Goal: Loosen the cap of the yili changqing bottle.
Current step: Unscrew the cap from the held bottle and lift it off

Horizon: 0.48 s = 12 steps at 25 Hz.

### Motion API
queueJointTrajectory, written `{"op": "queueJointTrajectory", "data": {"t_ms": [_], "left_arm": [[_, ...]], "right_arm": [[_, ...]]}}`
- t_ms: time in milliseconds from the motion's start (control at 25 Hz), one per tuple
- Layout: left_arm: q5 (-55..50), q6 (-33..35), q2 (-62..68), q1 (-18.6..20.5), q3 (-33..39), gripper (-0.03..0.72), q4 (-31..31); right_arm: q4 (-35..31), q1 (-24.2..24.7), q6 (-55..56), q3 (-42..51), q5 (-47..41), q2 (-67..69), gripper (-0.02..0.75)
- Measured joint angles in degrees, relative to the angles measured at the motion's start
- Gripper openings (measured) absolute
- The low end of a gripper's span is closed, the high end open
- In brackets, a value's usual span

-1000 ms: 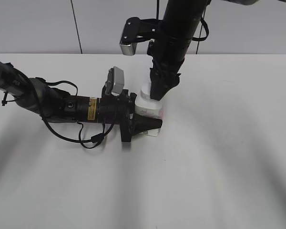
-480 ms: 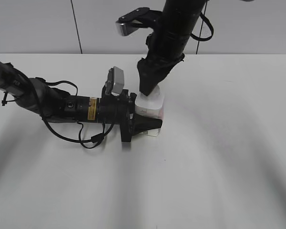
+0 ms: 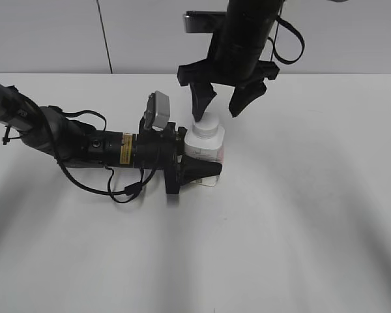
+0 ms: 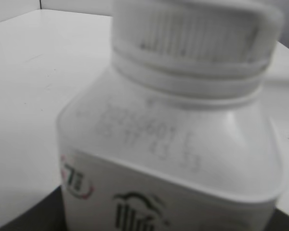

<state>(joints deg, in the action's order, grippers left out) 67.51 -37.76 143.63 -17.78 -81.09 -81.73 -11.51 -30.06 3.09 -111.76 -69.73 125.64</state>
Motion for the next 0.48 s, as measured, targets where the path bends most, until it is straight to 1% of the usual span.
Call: {"op": "queueJointTrajectory", "data": {"t_ms": [80,160,360,480], "left_arm": [[0.0,0.0,0.0,0.0,0.0,0.407,0.0],[0.0,0.0,0.0,0.0,0.0,0.407,0.0],[0.0,0.0,0.0,0.0,0.0,0.406,0.0],[0.0,0.0,0.0,0.0,0.0,0.406,0.0]], "right_arm": [[0.8,0.0,3.6,0.0,0.0,0.0,0.564],[0.1,0.0,6.1,0.0,0.0,0.0,0.564],[-4.0,0.0,8.4,0.0,0.0,0.0,0.564],[-4.0,0.0,9.4,0.0,0.0,0.0,0.564]]}}
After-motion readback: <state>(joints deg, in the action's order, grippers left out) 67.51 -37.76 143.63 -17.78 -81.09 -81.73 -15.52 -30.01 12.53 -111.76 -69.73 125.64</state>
